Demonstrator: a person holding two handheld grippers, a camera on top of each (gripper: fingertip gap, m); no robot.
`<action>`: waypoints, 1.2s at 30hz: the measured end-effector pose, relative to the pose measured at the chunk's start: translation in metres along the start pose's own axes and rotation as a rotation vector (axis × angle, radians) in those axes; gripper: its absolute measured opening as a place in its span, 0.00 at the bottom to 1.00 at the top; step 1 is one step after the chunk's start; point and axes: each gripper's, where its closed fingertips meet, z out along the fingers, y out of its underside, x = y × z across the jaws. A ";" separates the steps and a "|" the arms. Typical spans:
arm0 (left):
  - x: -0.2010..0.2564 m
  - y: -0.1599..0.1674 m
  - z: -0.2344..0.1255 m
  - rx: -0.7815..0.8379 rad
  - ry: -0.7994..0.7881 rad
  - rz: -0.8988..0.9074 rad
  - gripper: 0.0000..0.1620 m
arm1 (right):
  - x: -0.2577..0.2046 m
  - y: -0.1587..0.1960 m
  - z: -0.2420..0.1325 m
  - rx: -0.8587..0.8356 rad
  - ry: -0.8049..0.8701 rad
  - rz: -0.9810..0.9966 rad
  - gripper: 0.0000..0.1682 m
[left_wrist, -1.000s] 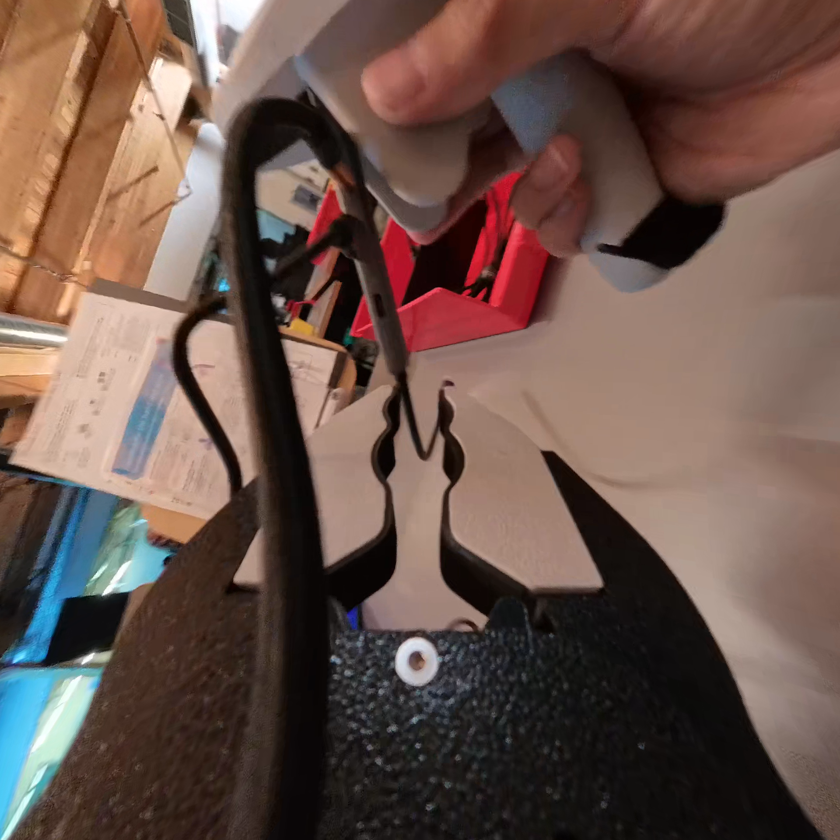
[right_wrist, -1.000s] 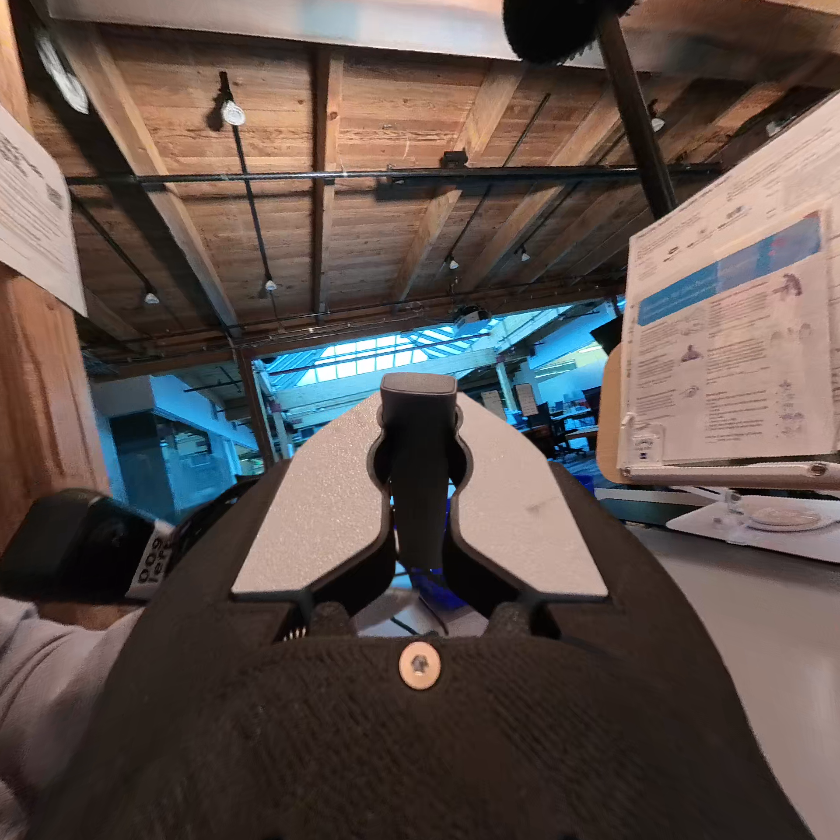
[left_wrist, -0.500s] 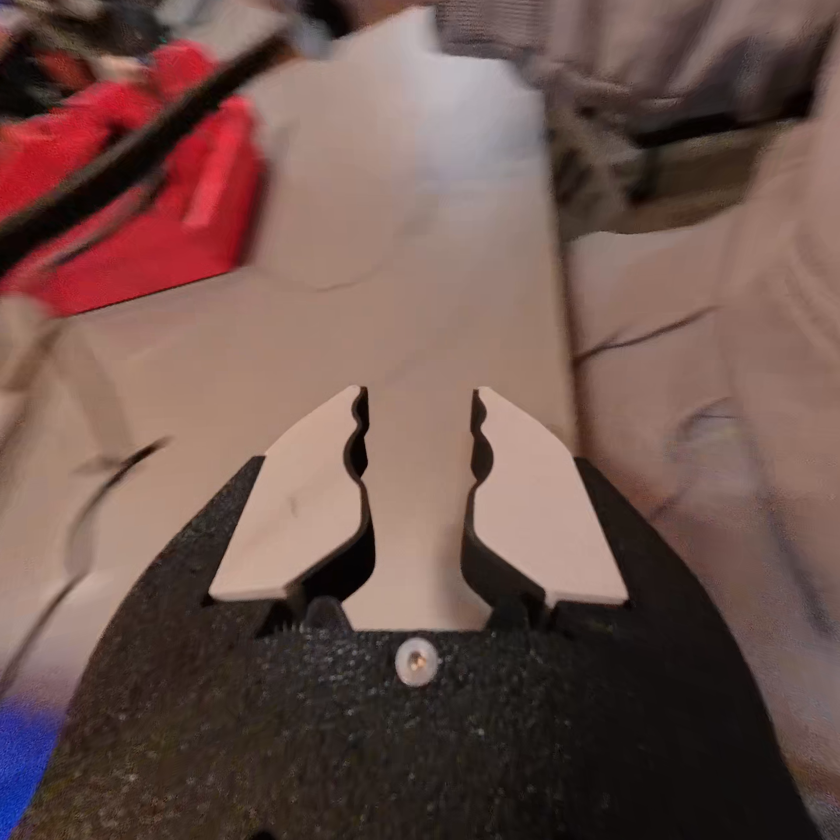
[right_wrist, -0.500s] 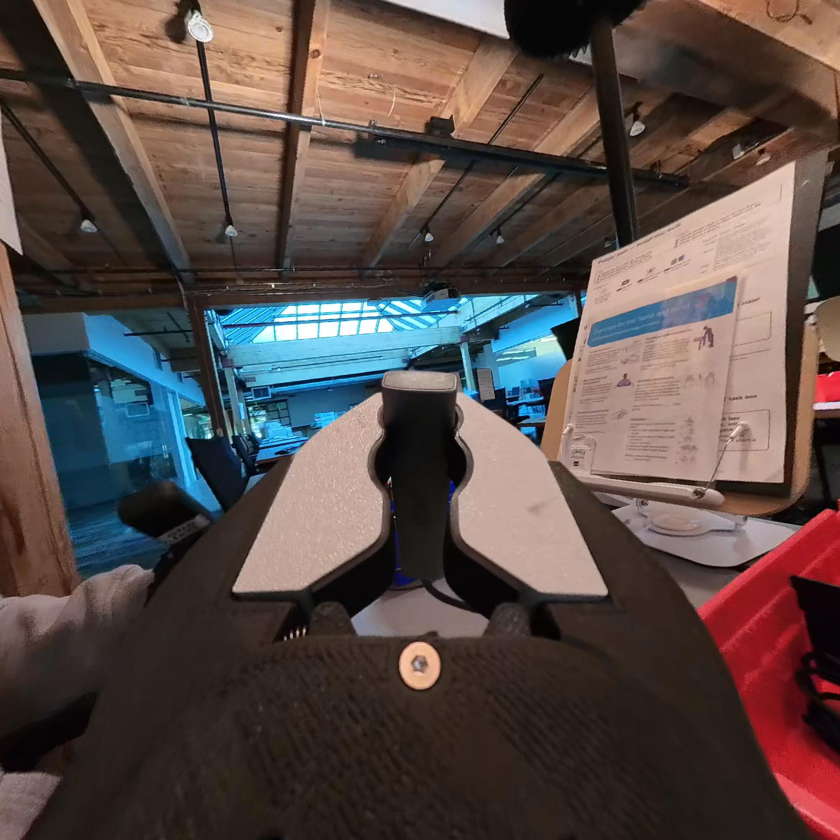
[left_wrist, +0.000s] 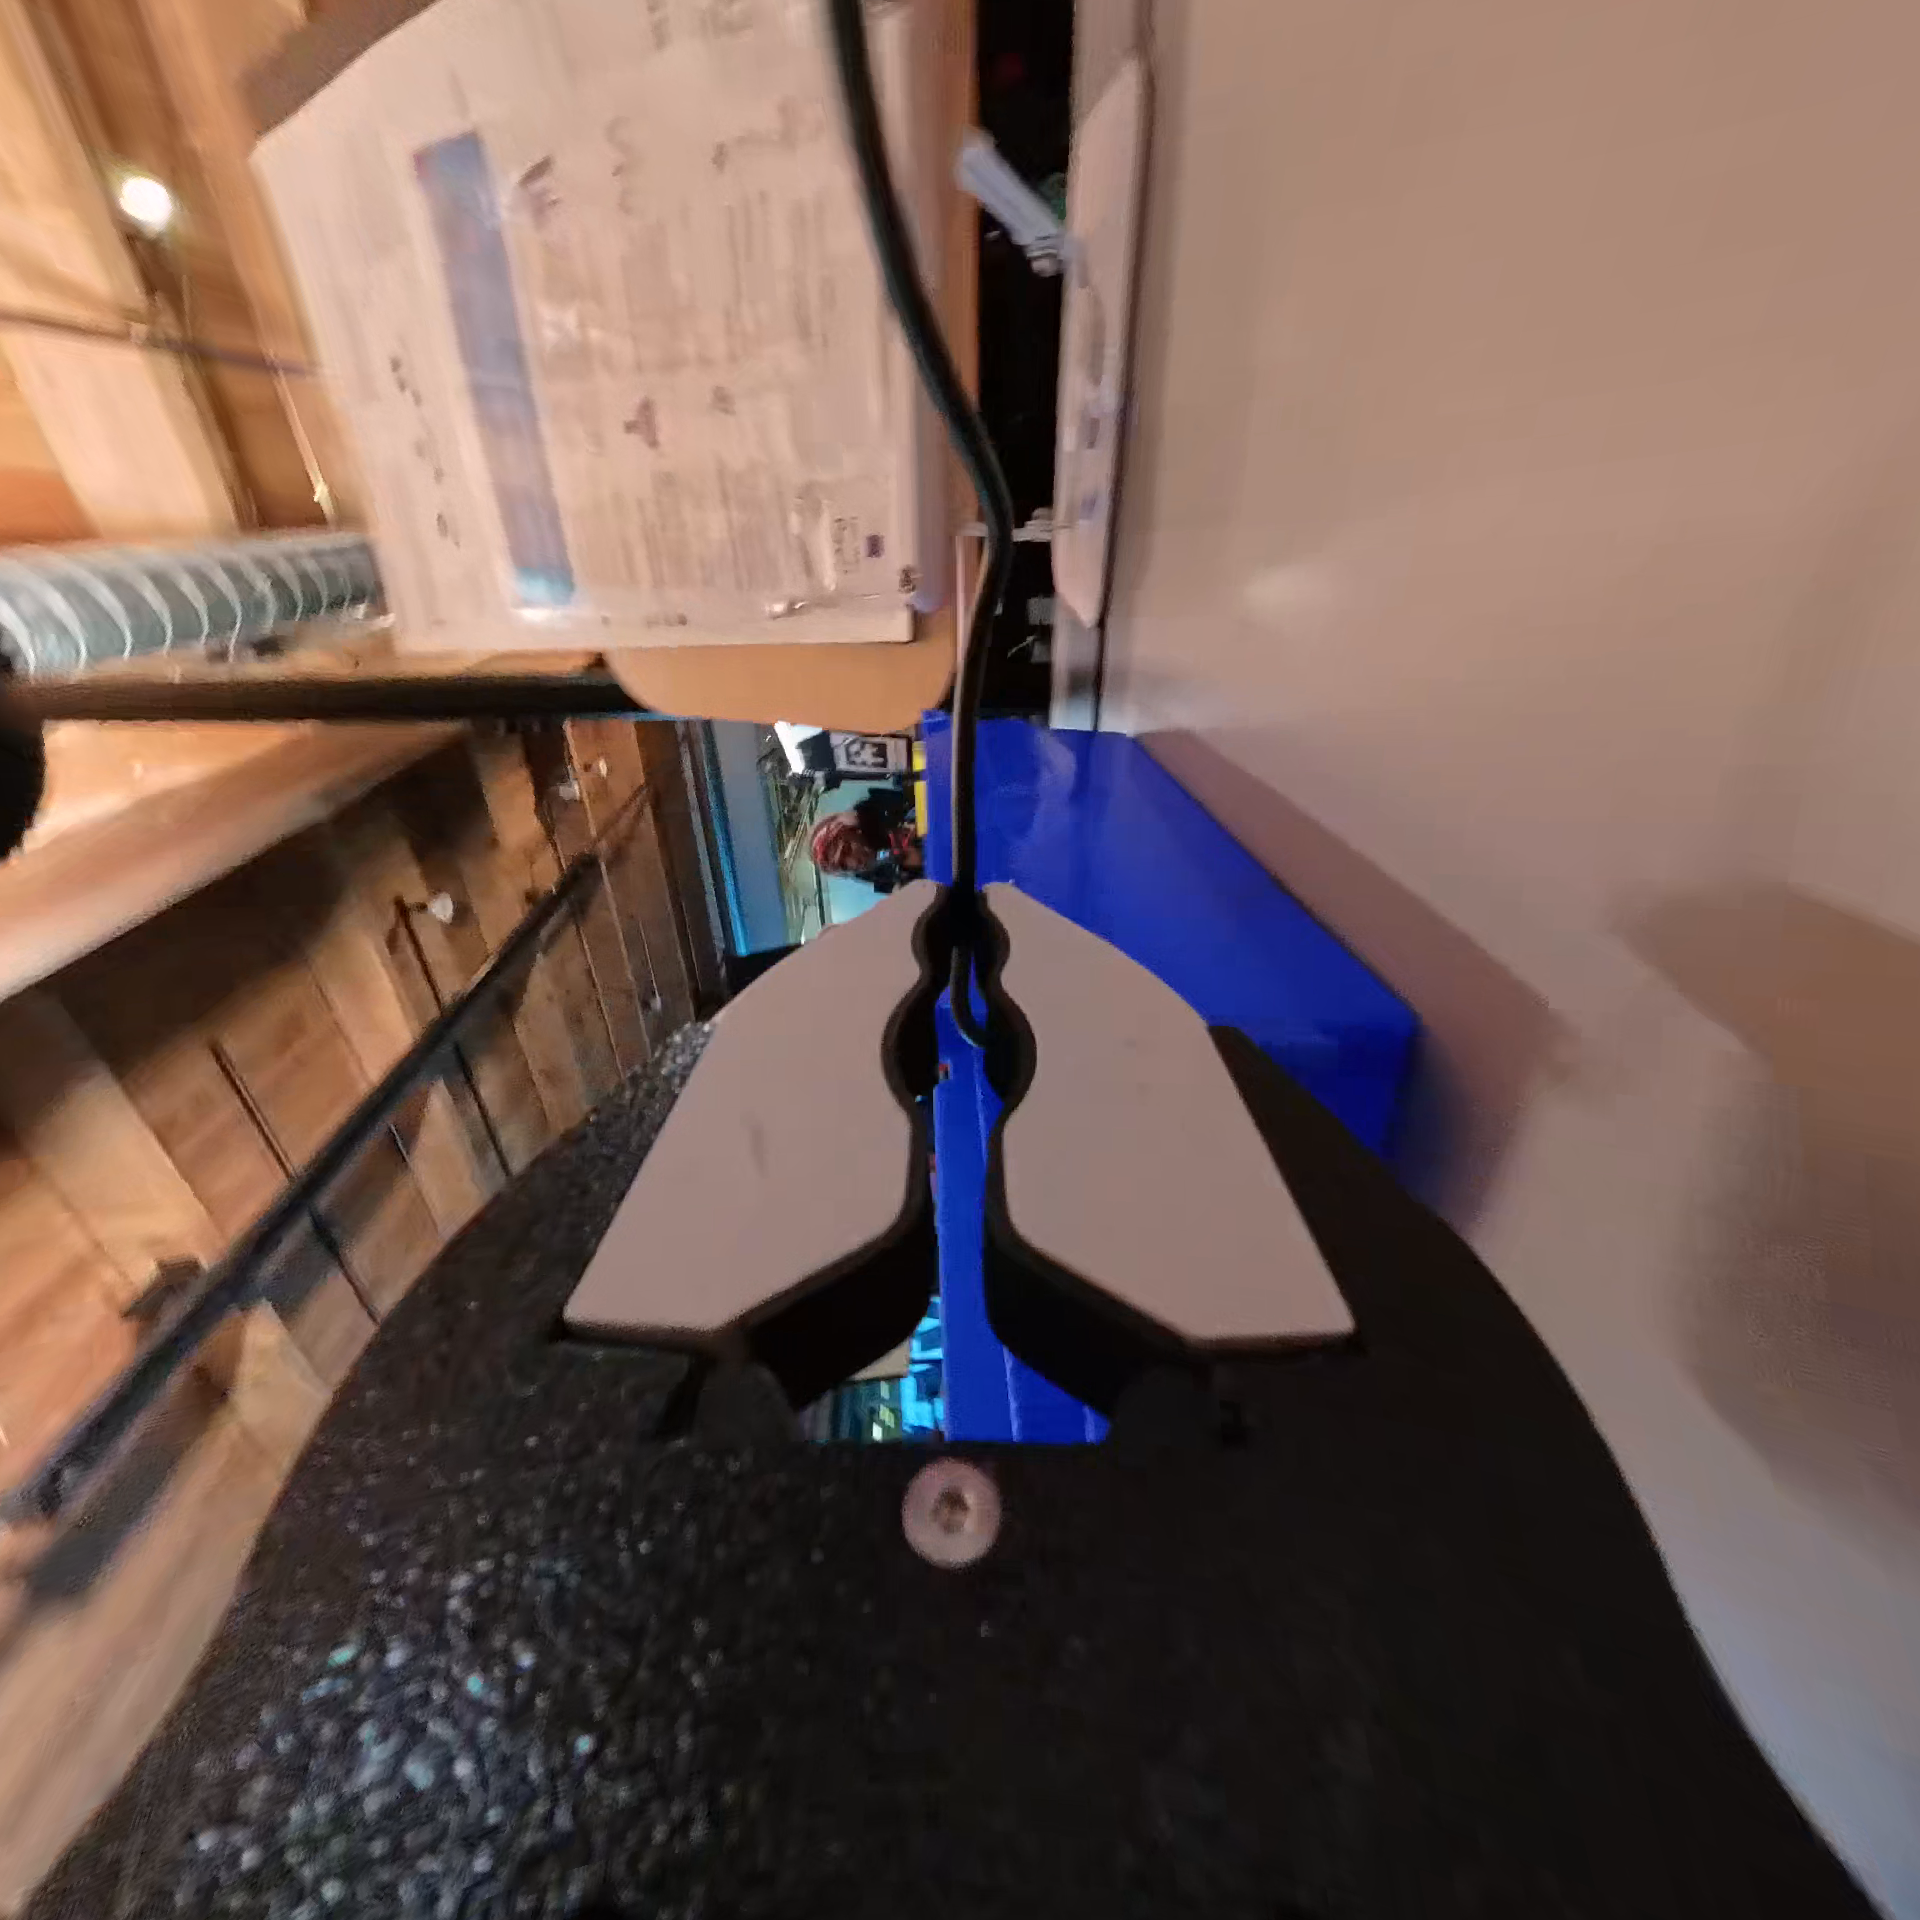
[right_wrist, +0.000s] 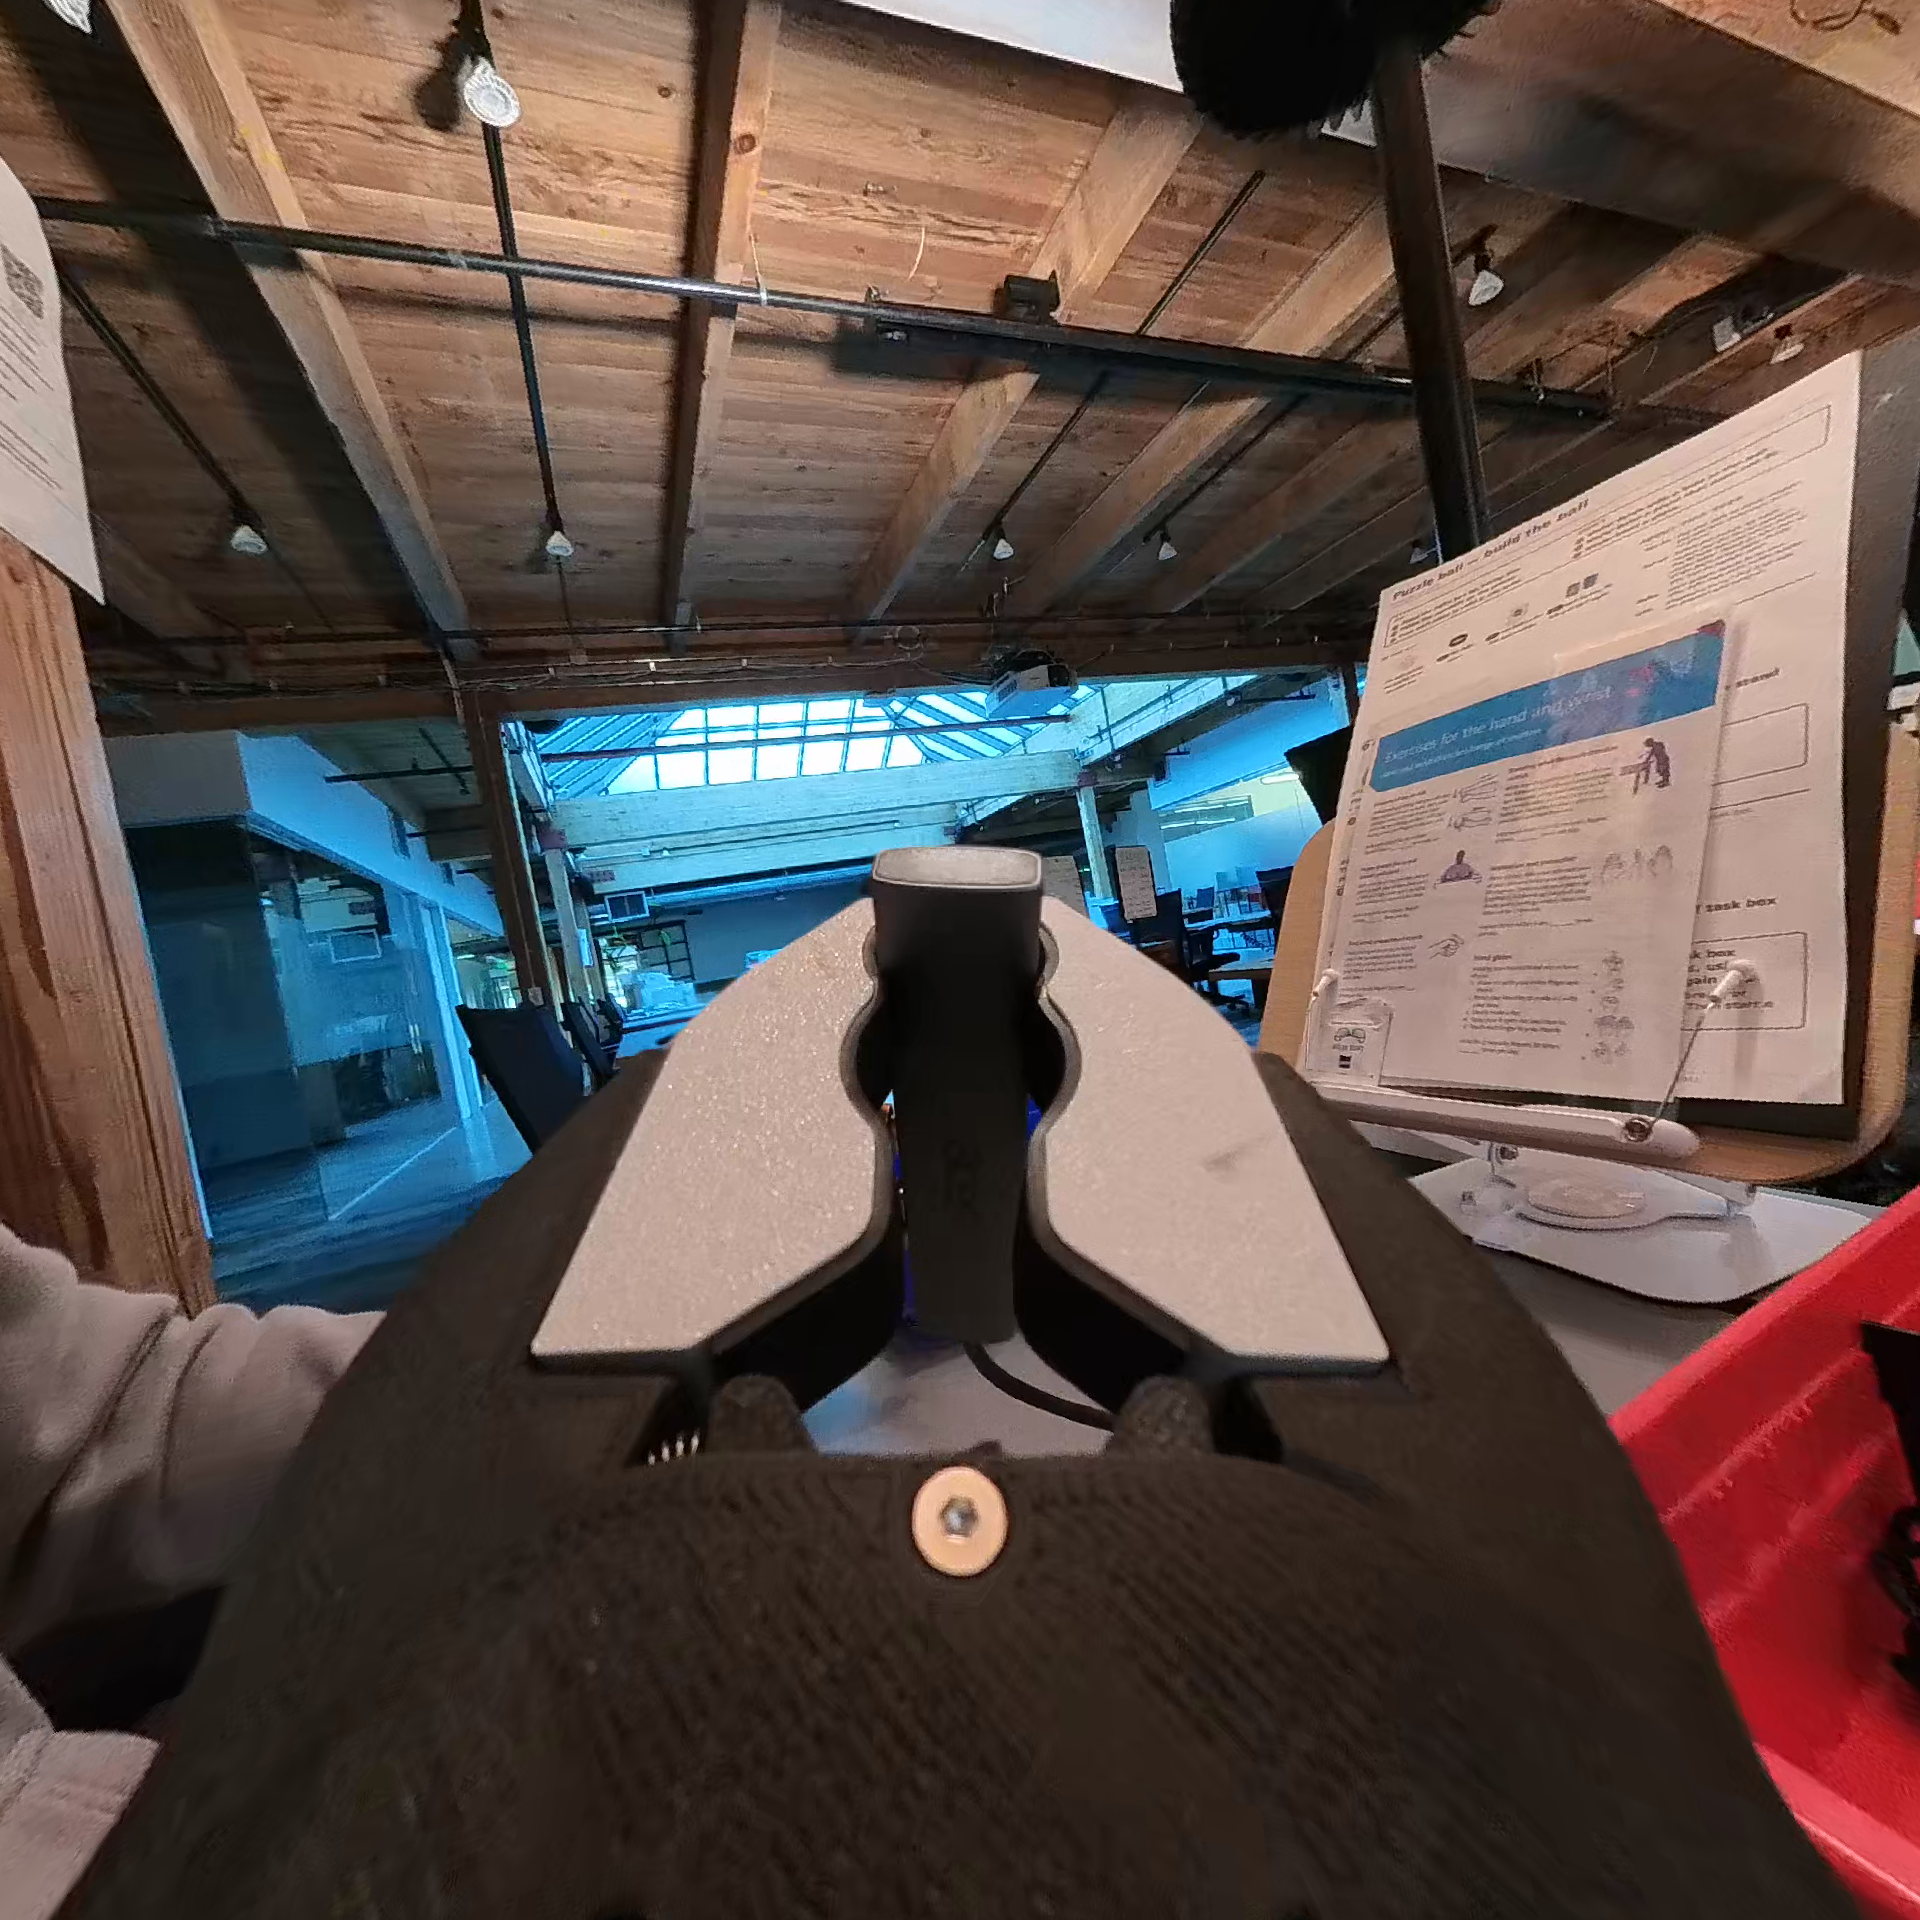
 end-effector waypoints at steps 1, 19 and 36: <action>-0.009 0.002 -0.002 -0.013 -0.030 -0.042 0.02 | 0.003 -0.001 -0.002 0.002 0.012 -0.007 0.13; 0.015 -0.162 -0.064 0.478 1.122 -0.511 0.17 | 0.008 -0.014 -0.014 0.181 -0.095 0.183 0.13; -0.078 -0.273 -0.095 0.894 0.838 -1.377 0.33 | -0.013 0.014 -0.003 0.344 -0.314 0.378 0.12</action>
